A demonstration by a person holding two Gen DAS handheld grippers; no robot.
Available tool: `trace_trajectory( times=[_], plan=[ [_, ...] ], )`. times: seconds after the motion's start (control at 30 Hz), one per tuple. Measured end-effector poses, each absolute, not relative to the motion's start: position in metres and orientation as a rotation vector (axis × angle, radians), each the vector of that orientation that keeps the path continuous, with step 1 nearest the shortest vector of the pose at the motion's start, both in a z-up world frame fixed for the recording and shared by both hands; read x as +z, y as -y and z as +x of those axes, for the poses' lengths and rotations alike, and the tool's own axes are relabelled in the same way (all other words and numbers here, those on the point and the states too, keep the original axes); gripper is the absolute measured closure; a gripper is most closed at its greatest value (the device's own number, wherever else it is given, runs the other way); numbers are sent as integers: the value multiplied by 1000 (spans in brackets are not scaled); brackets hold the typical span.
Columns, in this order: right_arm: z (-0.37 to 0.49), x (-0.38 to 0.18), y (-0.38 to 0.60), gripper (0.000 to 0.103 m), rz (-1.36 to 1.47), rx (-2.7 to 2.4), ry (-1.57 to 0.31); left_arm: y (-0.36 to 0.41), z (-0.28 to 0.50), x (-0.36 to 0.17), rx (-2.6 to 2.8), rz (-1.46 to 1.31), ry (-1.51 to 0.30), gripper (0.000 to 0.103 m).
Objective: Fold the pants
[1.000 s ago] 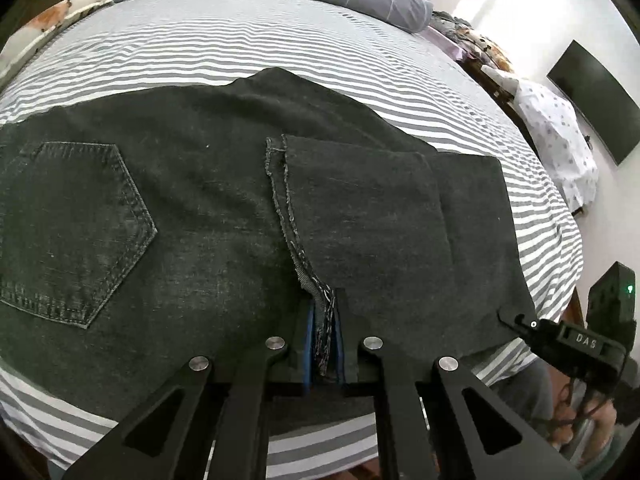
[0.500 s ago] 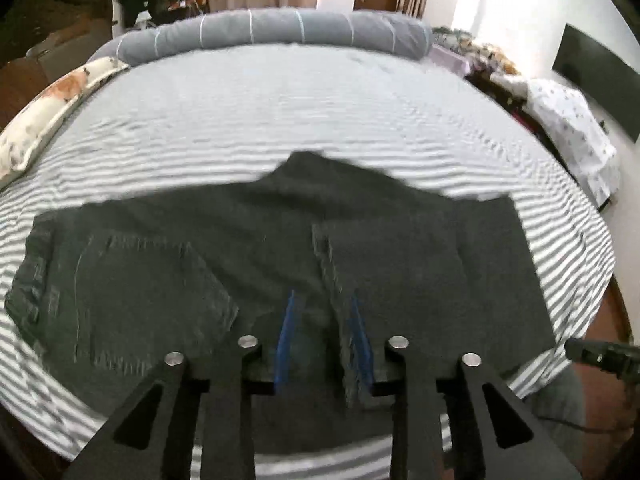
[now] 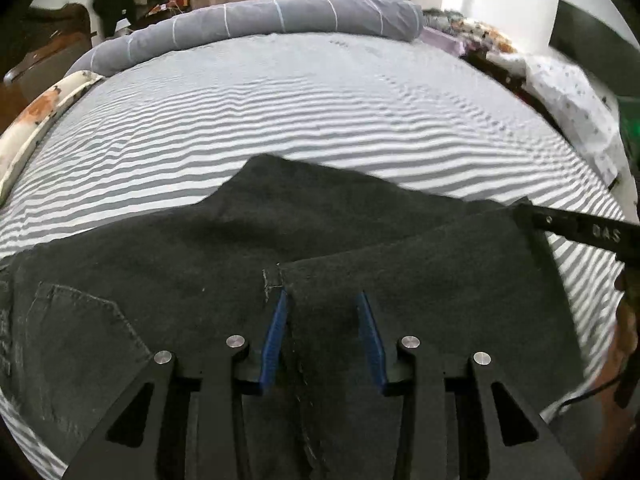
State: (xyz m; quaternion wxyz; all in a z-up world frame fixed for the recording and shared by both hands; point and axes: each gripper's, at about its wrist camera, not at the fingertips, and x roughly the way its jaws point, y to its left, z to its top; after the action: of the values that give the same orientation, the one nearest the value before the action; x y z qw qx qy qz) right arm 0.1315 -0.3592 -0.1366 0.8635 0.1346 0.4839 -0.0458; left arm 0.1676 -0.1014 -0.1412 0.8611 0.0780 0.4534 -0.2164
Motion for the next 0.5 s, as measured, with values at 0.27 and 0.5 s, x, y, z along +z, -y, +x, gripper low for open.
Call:
trace_trajectory(
  times=[0.27,0.5],
  plan=[
    [140,-147,366,89,300,-92,-1037,107,171,-151,-462,191,-940,64],
    [78,-139,346,85,296,-24,-1060,92,137,-146,-513,222,-934,64]
  ],
)
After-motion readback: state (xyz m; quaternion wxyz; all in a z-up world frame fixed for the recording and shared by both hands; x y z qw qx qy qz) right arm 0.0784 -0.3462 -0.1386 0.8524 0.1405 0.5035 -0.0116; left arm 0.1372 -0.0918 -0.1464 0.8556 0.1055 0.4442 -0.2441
